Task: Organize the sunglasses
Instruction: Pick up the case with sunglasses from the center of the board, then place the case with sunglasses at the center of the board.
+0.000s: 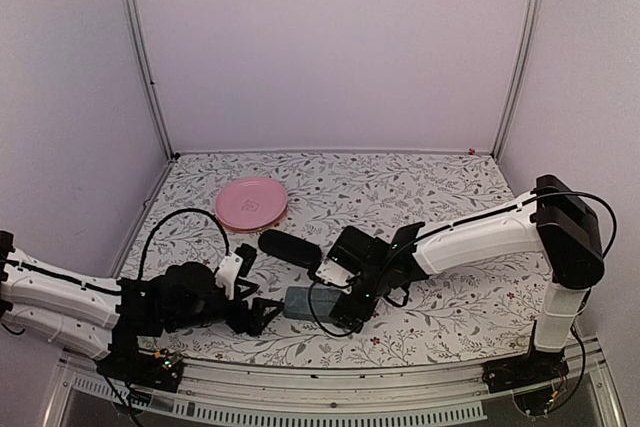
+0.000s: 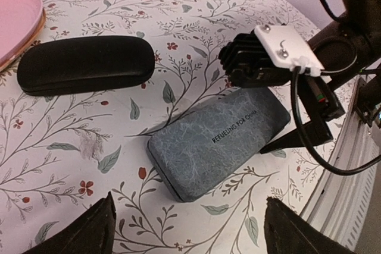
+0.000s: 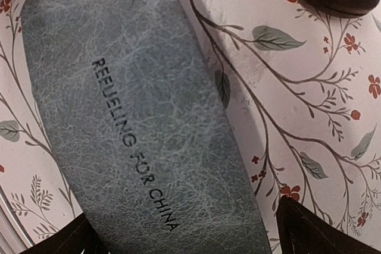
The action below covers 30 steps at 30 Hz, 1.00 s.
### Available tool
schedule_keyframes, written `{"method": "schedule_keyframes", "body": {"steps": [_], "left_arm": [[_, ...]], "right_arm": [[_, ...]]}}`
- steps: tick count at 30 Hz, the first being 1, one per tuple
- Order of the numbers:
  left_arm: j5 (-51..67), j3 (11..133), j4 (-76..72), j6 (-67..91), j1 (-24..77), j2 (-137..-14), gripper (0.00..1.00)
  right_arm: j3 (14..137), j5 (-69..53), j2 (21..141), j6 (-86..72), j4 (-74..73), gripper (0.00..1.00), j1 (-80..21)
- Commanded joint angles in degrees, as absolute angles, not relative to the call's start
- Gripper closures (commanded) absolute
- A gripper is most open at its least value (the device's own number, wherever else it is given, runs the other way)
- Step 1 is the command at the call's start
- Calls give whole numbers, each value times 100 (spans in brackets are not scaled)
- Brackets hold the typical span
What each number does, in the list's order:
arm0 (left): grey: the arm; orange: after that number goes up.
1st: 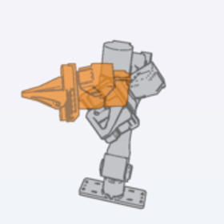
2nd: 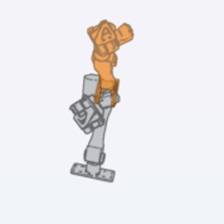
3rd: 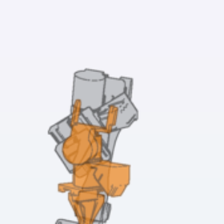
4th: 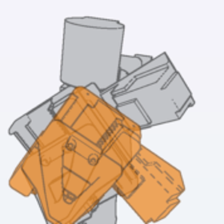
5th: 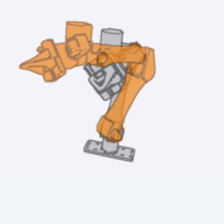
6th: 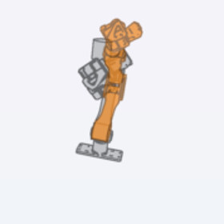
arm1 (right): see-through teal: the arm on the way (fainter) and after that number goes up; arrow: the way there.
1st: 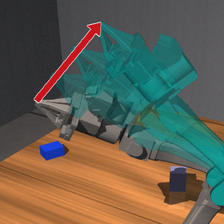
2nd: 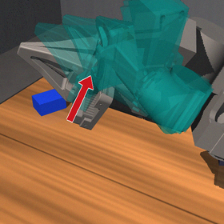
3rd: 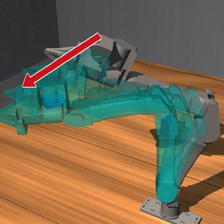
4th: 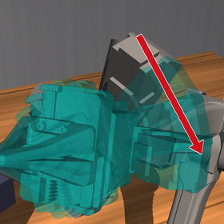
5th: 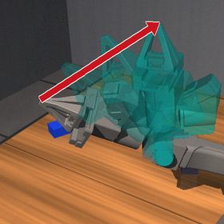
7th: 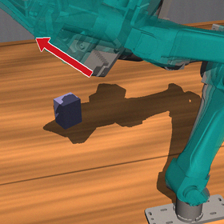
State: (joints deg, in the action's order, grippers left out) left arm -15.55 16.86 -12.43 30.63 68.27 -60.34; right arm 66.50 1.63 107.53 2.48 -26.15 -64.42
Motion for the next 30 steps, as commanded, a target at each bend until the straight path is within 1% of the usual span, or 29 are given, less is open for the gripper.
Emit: {"method": "schedule_keyframes", "body": {"steps": [1,8,12,18,23,30], "left_arm": [[-1439,1636,-1178,2973,6663,-5960,13],[-1290,1759,-1085,3065,6322,-5910,12],[-1225,1872,-1008,3035,6086,-5861,11],[-1114,2043,-926,2955,5727,-5864,11],[-998,2220,-813,2937,5359,-5916,9],[-916,2337,-693,3005,4954,-5945,5]], "right_arm": [[6861,180,10922,635,-2718,7,-6416],[6868,196,10902,797,-2707,34,-6416],[6672,116,10646,797,-2694,46,-6400],[6092,-105,9839,624,-2523,54,-6352],[5750,-97,9055,351,-2440,58,-6260],[5513,7,8537,-125,-2408,59,-5378]]}}
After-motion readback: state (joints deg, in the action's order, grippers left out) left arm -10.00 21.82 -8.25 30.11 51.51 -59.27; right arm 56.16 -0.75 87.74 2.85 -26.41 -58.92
